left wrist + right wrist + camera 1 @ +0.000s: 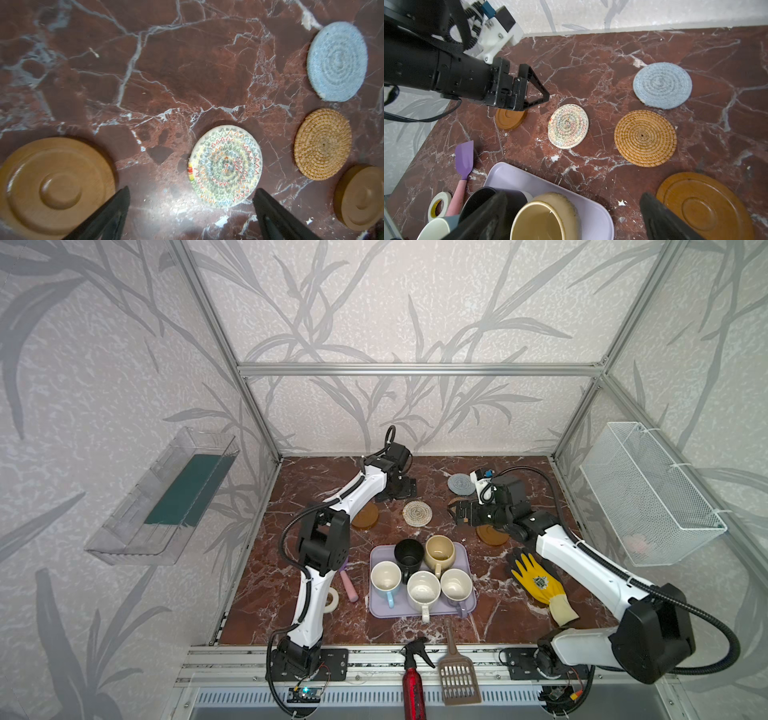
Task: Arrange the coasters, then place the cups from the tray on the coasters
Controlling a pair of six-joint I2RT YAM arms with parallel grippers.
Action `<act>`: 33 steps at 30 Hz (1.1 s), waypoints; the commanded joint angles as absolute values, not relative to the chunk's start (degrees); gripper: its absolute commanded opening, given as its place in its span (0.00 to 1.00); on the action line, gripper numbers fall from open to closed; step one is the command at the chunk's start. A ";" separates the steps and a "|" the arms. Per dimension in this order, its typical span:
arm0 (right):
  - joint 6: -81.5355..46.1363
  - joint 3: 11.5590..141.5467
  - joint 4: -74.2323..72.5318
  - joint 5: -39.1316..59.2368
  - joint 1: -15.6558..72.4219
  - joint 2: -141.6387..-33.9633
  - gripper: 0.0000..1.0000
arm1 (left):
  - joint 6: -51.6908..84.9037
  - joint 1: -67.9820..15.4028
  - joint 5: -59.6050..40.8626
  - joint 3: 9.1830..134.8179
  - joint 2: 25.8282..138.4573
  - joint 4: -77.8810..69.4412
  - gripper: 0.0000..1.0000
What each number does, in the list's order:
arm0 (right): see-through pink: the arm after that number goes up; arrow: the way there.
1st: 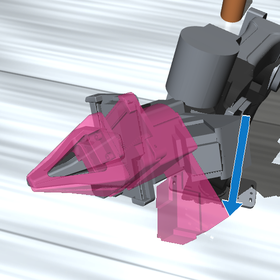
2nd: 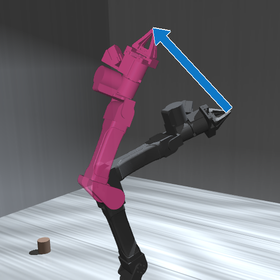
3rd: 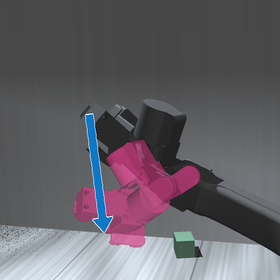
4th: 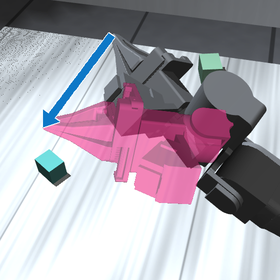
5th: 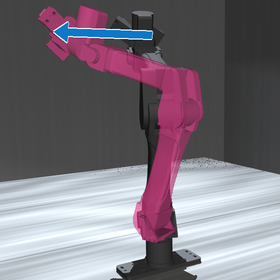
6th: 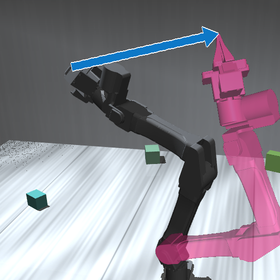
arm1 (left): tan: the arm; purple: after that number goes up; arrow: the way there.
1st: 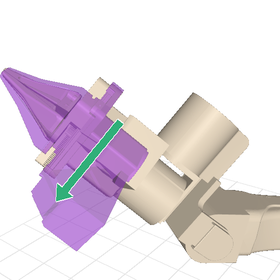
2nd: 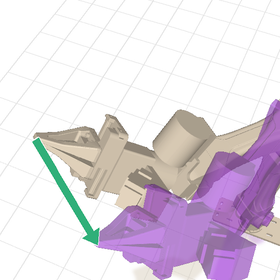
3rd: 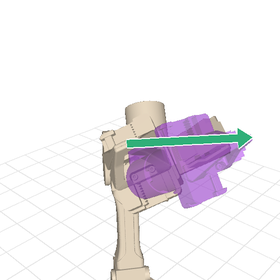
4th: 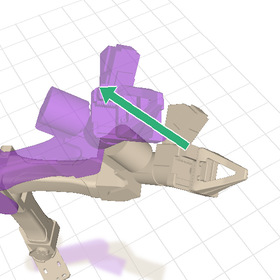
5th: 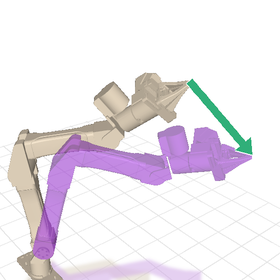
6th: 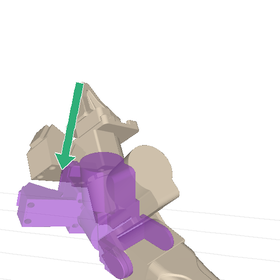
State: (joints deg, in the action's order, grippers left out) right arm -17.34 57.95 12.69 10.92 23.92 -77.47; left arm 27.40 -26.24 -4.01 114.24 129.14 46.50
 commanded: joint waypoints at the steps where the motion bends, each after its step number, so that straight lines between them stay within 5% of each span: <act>1: -17.65 56.96 11.23 13.27 23.34 -75.94 0.99 | 26.17 -27.38 -3.99 118.37 132.19 49.71 0.91; 33: -18.39 55.52 10.28 16.48 21.91 -76.38 0.99 | 25.60 -29.56 11.73 126.58 143.49 61.73 0.66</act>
State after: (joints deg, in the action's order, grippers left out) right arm -17.74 55.96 11.53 15.44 22.06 -77.45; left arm 25.56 -29.63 6.85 125.67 141.78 56.42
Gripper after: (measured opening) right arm 0.990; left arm 0.665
